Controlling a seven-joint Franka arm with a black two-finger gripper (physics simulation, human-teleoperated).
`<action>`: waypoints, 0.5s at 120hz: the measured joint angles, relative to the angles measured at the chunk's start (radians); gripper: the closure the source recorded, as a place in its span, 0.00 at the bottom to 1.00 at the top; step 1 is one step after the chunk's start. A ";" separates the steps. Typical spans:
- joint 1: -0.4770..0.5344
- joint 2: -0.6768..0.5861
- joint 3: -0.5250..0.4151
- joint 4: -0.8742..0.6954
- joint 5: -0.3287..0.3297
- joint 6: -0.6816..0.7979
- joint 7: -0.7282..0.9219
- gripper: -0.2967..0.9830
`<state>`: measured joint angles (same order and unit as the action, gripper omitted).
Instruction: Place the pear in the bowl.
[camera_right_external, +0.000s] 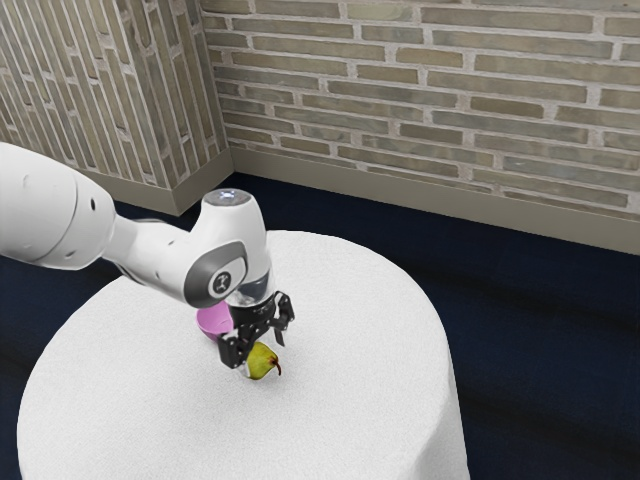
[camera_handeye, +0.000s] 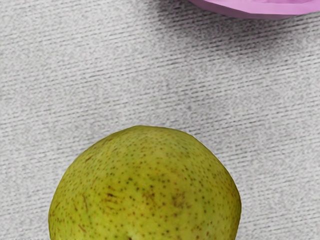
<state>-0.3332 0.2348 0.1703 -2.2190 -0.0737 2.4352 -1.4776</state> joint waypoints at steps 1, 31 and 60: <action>0.000 0.000 0.000 0.000 -0.001 0.000 -0.002 0.25; 0.022 0.007 0.000 -0.006 -0.015 0.007 -0.053 0.25; 0.035 0.021 0.001 -0.008 -0.017 0.028 -0.084 0.33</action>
<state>-0.2981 0.2559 0.1708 -2.2270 -0.0912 2.4633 -1.5619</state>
